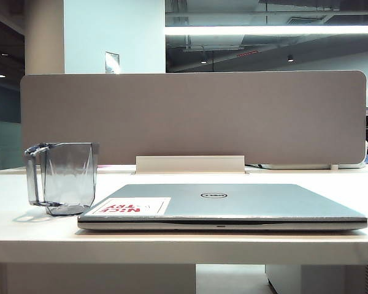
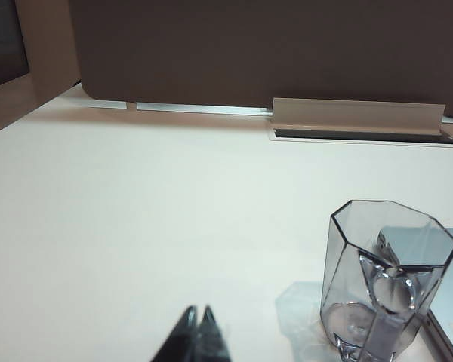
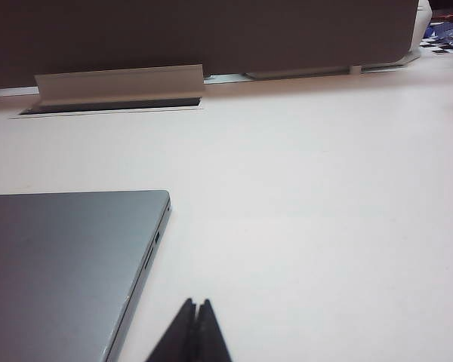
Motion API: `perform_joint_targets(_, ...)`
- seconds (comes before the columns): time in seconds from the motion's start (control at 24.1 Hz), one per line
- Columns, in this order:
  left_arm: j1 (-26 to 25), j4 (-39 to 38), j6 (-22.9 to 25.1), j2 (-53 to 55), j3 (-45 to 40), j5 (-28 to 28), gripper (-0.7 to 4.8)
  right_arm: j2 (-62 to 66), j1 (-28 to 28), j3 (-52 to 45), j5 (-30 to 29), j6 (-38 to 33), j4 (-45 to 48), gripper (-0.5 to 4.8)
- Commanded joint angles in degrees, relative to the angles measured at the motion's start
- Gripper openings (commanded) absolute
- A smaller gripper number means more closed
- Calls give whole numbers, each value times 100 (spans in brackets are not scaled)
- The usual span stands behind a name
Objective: Pick up the water cup and place it on the side of the laptop away from you.
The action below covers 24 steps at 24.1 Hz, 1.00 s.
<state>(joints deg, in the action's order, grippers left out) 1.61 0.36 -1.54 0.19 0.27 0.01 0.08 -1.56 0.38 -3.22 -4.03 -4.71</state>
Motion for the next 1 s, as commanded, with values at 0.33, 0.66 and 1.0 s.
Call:
perform_joint_targets(0.33,9,52,2,4,17,22,-6,-9,4,-35,-13,13,44,-1)
perform_joint_targets(0.66,9,48,0,4,17,26,-6,-9,4,-35,-66,-50,87,-1)
perform_joint_targets(1.0,9,-9,-55,4,107,765,-6,-9,7,-37,-2146,-50,105,-1)
